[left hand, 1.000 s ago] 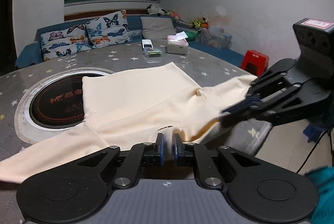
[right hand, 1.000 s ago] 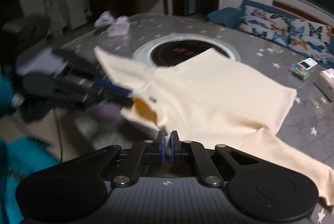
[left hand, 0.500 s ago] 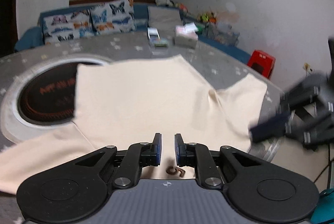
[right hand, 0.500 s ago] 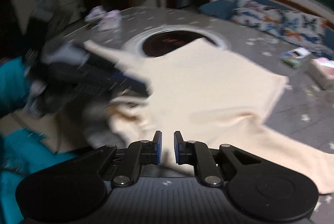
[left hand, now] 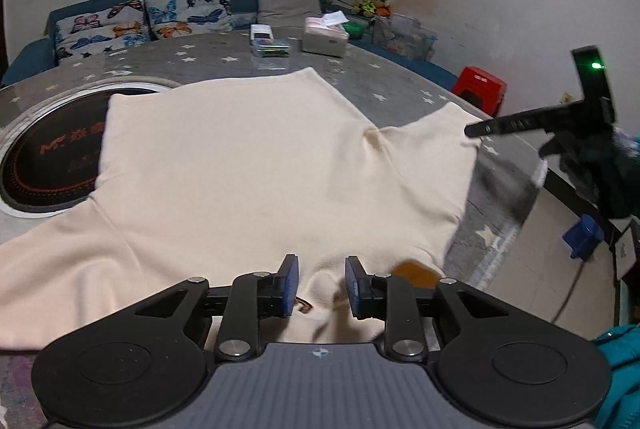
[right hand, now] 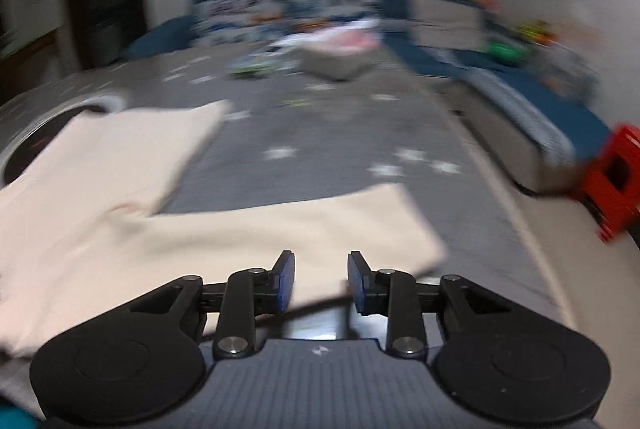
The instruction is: Fold clothes
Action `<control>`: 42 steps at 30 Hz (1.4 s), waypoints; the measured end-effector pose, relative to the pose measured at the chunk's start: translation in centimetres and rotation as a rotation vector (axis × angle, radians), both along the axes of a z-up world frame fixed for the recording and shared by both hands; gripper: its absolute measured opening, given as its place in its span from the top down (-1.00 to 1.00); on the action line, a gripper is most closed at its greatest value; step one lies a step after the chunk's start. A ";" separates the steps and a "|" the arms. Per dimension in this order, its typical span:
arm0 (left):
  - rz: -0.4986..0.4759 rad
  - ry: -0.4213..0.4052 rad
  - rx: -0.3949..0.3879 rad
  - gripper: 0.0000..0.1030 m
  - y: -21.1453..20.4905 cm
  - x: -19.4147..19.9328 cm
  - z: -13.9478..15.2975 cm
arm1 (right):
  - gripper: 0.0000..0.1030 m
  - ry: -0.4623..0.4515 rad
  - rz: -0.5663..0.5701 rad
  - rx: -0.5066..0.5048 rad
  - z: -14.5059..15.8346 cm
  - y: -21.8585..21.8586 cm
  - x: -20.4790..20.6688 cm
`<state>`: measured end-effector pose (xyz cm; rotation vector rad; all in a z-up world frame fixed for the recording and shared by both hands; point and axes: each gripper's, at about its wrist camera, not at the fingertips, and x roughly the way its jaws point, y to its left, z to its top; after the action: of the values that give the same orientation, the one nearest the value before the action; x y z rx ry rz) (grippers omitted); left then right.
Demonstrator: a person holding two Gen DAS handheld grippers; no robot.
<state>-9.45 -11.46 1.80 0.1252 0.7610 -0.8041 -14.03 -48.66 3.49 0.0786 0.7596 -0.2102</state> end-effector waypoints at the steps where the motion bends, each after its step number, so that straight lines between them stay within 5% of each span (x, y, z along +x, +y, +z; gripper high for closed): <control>1: -0.004 0.000 0.004 0.46 -0.1 0.0 0.0 | 0.26 -0.009 -0.040 -0.003 -0.2 -0.9 0.0; 7: 0.003 -0.008 0.010 0.46 0.0 0.4 0.9 | 0.20 -0.020 -0.148 0.040 -2.2 -4.3 0.5; 10: 0.044 -0.038 0.016 0.45 0.3 1.6 1.8 | 0.80 -0.033 -0.134 0.051 -2.3 -4.3 0.4; 12: 0.076 -0.059 0.024 0.45 0.5 2.6 2.3 | 0.85 -0.040 -0.135 0.028 -1.8 -3.9 0.2; 19: 0.253 -0.110 0.076 0.39 1.7 8.5 3.3 | 0.84 -0.029 -0.196 -0.080 -0.3 -3.8 -1.0; 24: 0.364 -0.102 0.126 0.34 2.1 13.1 2.4 | 0.61 0.011 -0.179 -0.092 -0.6 -3.8 -0.2; 36: 0.432 -0.087 0.179 0.27 0.6 20.2 -0.2 | 0.51 -0.029 -0.004 -0.035 1.7 -0.6 3.2; 39: 0.447 -0.079 0.171 0.37 0.5 21.3 -0.7 | 0.45 -0.026 0.084 -0.008 1.7 1.3 4.9; 42: 0.437 -0.086 0.163 0.84 0.3 21.8 -0.8 | 0.45 -0.017 0.164 0.016 1.5 3.4 6.7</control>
<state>12.35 -11.12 1.04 0.1323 0.7376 -0.3200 -7.32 -45.28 5.02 0.0329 0.7465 -0.0481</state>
